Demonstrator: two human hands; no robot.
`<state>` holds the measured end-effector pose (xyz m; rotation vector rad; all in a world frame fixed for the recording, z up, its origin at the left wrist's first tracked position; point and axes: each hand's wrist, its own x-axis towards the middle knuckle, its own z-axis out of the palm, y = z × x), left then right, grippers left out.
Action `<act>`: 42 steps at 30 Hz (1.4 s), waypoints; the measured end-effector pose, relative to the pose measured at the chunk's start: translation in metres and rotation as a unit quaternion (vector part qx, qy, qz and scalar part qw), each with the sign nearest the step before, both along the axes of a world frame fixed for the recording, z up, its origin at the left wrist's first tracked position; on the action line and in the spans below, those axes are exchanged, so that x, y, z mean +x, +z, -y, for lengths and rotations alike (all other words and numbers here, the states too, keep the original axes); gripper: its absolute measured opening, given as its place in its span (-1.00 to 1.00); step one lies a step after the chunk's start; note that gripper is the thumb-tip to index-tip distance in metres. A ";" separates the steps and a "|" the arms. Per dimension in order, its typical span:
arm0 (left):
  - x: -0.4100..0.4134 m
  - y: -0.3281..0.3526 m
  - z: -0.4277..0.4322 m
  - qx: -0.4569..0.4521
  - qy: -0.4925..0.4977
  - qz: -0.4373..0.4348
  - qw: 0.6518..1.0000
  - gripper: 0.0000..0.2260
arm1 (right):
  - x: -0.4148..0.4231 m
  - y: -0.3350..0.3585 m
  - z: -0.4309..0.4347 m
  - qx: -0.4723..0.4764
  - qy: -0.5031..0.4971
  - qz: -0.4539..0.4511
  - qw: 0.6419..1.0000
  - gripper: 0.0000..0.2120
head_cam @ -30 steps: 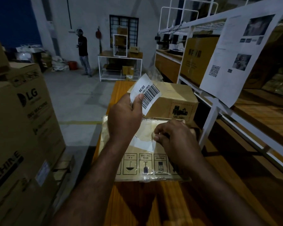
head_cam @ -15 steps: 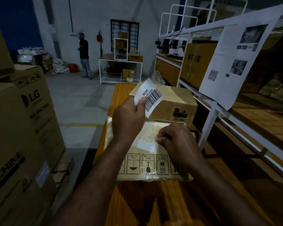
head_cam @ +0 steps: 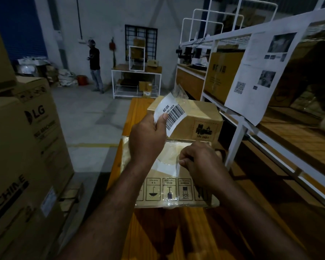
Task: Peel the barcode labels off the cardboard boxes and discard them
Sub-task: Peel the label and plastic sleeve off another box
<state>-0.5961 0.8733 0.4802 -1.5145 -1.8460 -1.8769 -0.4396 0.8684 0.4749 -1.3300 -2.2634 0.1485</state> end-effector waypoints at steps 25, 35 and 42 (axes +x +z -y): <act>-0.065 -0.003 0.002 0.003 -0.140 0.120 0.983 -0.87 | -0.006 -0.025 0.001 0.130 -0.051 -0.010 0.990 -0.93; -0.060 -0.004 -0.011 0.014 -0.067 0.109 0.992 -0.76 | 0.002 -0.041 0.044 0.010 0.066 0.010 0.998 -0.89; -0.053 0.005 -0.006 0.039 -0.095 0.106 0.989 -0.80 | 0.023 -0.020 0.038 -0.187 0.073 -0.412 0.889 -0.86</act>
